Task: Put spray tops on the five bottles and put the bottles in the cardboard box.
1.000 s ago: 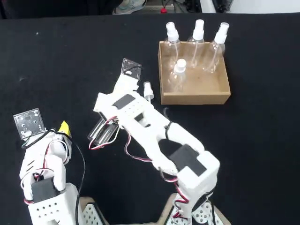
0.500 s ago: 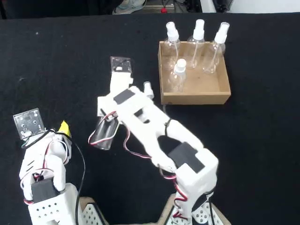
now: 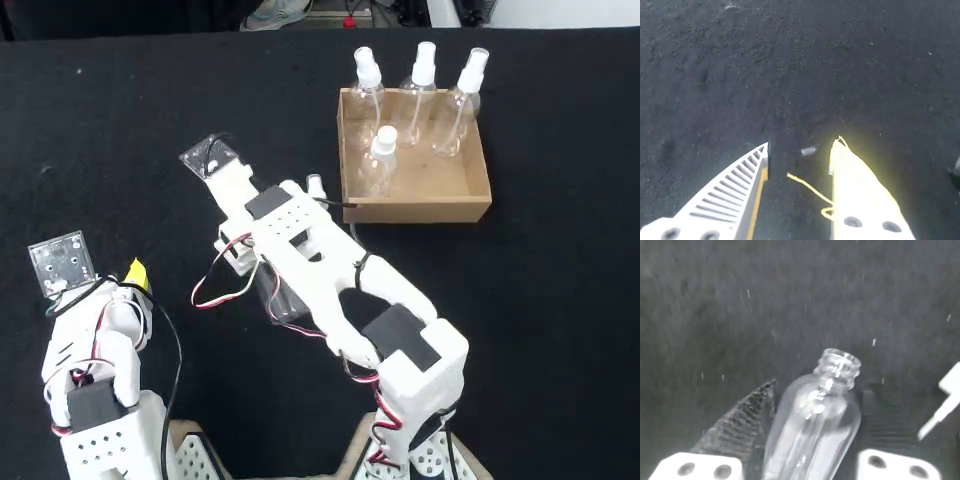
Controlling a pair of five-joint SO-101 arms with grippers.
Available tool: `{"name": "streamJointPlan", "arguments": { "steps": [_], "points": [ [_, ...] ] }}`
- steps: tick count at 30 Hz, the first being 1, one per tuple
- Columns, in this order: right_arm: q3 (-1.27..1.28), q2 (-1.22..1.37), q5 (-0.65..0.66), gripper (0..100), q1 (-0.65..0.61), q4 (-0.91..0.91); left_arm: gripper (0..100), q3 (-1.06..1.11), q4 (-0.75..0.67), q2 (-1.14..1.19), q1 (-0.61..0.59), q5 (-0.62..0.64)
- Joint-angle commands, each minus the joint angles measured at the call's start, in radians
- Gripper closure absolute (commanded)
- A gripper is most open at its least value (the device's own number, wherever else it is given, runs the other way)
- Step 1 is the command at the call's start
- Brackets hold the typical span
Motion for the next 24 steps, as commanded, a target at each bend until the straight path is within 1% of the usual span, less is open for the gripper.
{"name": "streamJointPlan", "arguments": {
  "steps": [1,4,6,11,17,20,21,22,24],
  "points": [
    [-0.179,-0.013,0.011,61.3,-0.008,0.212,81,-0.007,0.002,-0.008,-0.007,0.006],
    [-0.311,0.004,0.011,63.5,0.002,0.379,81,-0.007,0.002,-0.008,-0.007,0.006],
    [-0.357,0.033,0.011,65.4,0.015,0.440,81,-0.007,0.002,-0.008,-0.007,0.006],
    [-0.378,0.165,-0.069,65.9,0.020,0.450,81,-0.007,0.002,-0.008,-0.007,0.006],
    [-0.461,0.314,-0.083,66.2,0.015,0.457,81,-0.007,0.002,-0.008,-0.008,0.006],
    [-0.495,0.361,-0.118,66.5,0.018,0.457,81,-0.007,0.002,-0.008,-0.008,0.006],
    [-0.504,0.371,-0.129,68.7,0.020,0.457,81,-0.007,0.002,-0.008,-0.008,0.006],
    [-0.510,0.374,-0.138,73.4,0.020,0.459,81,-0.007,0.002,-0.008,-0.008,0.006],
    [-0.524,0.355,-0.138,87.2,0.021,0.459,81,-0.007,0.002,-0.008,-0.008,0.006]
  ]
}}
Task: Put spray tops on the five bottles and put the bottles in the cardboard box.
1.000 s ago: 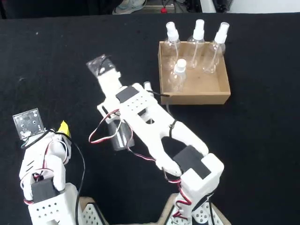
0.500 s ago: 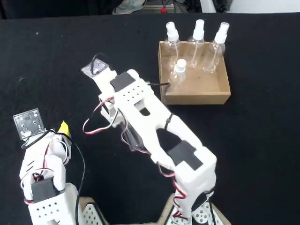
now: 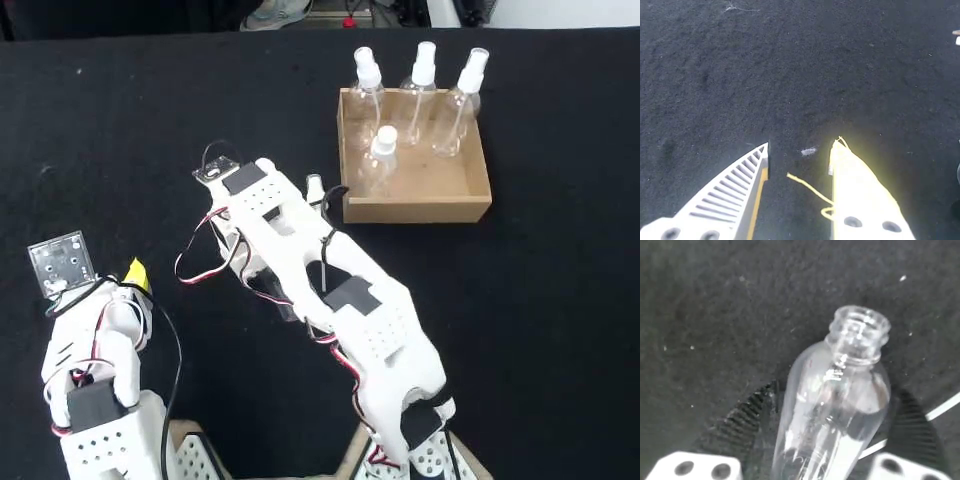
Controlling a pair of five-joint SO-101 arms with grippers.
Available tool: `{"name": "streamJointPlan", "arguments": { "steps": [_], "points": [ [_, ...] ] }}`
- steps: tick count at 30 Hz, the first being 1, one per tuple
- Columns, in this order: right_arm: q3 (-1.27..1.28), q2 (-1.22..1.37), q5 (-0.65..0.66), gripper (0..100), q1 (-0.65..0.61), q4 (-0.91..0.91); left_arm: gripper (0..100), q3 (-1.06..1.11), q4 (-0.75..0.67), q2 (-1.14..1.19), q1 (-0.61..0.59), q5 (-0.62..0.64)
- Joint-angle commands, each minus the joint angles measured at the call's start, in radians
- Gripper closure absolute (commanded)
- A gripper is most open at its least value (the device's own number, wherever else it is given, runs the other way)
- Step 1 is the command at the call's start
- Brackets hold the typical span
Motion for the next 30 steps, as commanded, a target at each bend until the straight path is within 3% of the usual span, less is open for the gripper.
{"name": "streamJointPlan", "arguments": {
  "steps": [1,3,10,13,23,26,30],
  "points": [
    [-0.077,-0.051,-0.011,93.4,0.015,0.012,81,-0.007,0.002,-0.008,-0.008,0.006],
    [-0.091,-0.107,-0.009,98.9,0.015,0.031,81,-0.007,0.002,-0.008,-0.008,0.006],
    [-0.113,-0.450,-0.003,96.9,0.032,0.218,81,-0.007,0.002,-0.008,-0.008,0.006],
    [-0.065,-0.639,0.060,96.9,0.118,0.236,81,-0.007,0.002,-0.008,-0.008,0.006],
    [0.390,-1.254,0.342,96.7,0.832,0.118,81,-0.007,0.003,-0.008,-0.008,0.006],
    [0.625,-1.412,0.428,96.6,1.060,-0.051,81,-0.007,0.003,-0.008,-0.008,0.006],
    [0.972,-1.538,0.476,96.6,1.287,-0.419,81,-0.007,0.005,-0.008,-0.008,0.006]
  ]
}}
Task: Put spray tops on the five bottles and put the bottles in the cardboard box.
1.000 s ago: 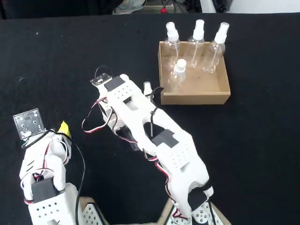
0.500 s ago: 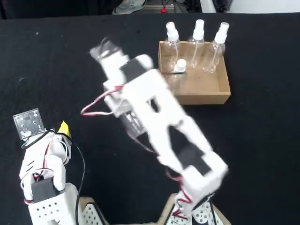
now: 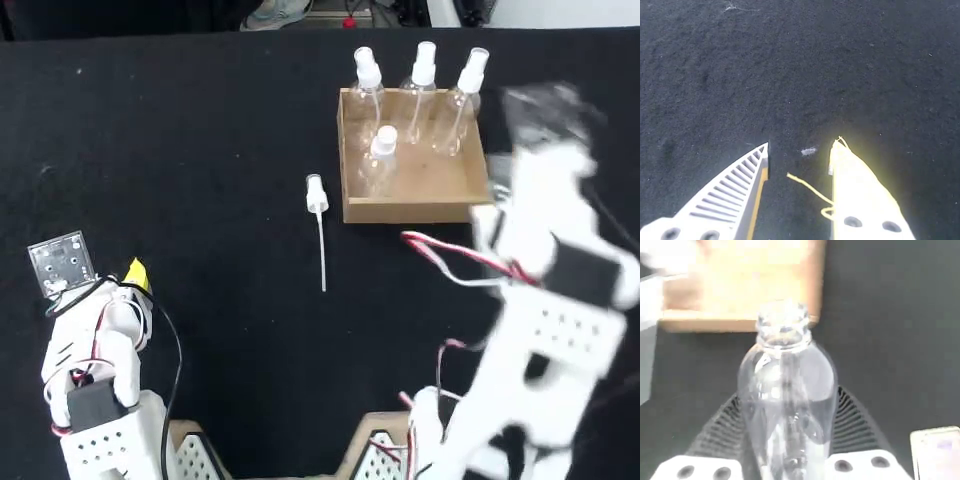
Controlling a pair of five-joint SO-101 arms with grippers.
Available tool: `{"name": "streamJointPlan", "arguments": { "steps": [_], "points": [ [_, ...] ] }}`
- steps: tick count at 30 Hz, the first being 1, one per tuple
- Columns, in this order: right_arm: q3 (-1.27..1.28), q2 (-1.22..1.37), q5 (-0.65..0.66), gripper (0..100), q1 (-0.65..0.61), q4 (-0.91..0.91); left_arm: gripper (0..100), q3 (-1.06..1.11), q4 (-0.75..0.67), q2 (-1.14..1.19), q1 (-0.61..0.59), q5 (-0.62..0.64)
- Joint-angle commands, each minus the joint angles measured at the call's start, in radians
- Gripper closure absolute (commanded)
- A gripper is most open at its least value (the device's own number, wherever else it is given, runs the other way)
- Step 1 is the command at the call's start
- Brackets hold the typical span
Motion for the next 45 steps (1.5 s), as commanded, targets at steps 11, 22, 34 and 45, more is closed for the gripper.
{"name": "streamJointPlan", "arguments": {
  "steps": [11,22,34,45],
  "points": [
    [0.699,-0.013,-0.157,96.6,0.358,-1.126,81,-0.005,0.006,-0.008,-0.008,0.006],
    [0.791,0.269,-0.462,96.9,0.350,-1.629,81,0.008,0.003,-0.008,-0.008,0.006],
    [0.915,0.415,-0.460,96.7,0.344,-1.995,81,0.010,0.003,-0.008,-0.008,0.006],
    [0.914,0.555,-0.460,96.9,0.327,-2.197,81,0.010,0.003,-0.008,-0.008,0.006]
  ]
}}
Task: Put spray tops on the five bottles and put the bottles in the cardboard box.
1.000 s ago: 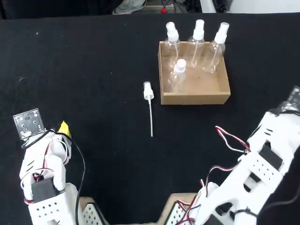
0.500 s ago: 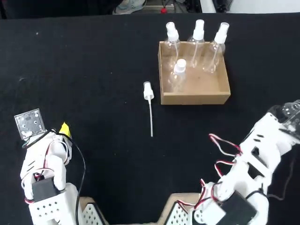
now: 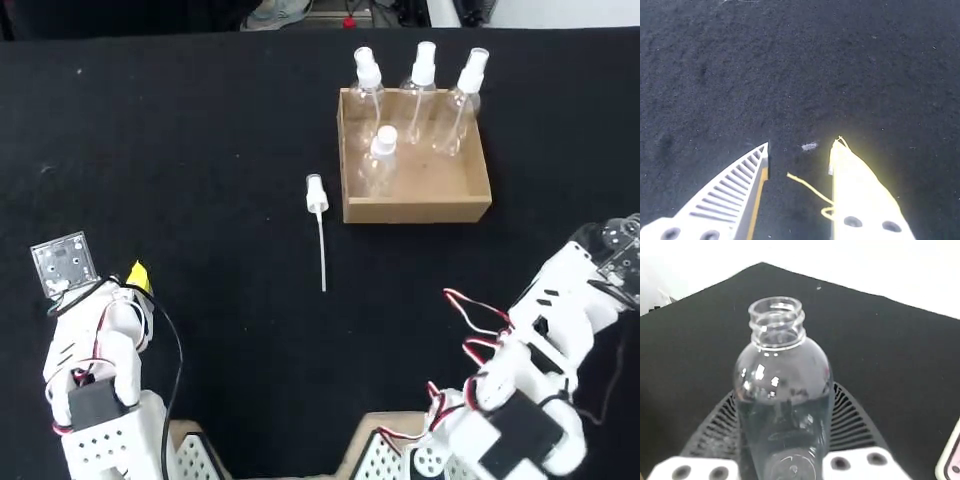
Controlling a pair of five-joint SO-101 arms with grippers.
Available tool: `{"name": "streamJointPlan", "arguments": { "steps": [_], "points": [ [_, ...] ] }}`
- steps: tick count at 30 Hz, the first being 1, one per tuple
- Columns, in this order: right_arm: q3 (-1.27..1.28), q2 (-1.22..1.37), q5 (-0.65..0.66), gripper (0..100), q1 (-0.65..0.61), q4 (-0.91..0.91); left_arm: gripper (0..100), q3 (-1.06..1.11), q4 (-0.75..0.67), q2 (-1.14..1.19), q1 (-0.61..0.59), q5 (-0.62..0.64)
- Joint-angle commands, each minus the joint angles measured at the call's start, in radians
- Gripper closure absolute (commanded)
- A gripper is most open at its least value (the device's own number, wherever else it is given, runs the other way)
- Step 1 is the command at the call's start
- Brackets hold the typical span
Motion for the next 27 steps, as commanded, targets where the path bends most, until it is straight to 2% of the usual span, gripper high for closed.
{"name": "streamJointPlan", "arguments": {
  "steps": [1,8,15,24,27],
  "points": [
    [-0.008,0.059,-0.005,96.9,-0.009,-0.147,81,-0.010,0.005,-0.008,-0.008,0.006],
    [-0.004,0.246,0.074,96.9,-0.044,-0.348,81,-0.012,0.005,-0.008,-0.008,0.006],
    [-0.008,0.406,0.077,96.6,-0.046,-0.540,81,-0.012,0.005,-0.008,-0.008,0.006],
    [-0.008,0.507,0.078,95.7,-0.046,-0.565,81,-0.012,0.005,-0.008,-0.008,0.006],
    [-0.007,0.513,0.078,86.4,-0.046,-0.565,81,-0.012,0.005,-0.008,-0.008,0.006]
  ]
}}
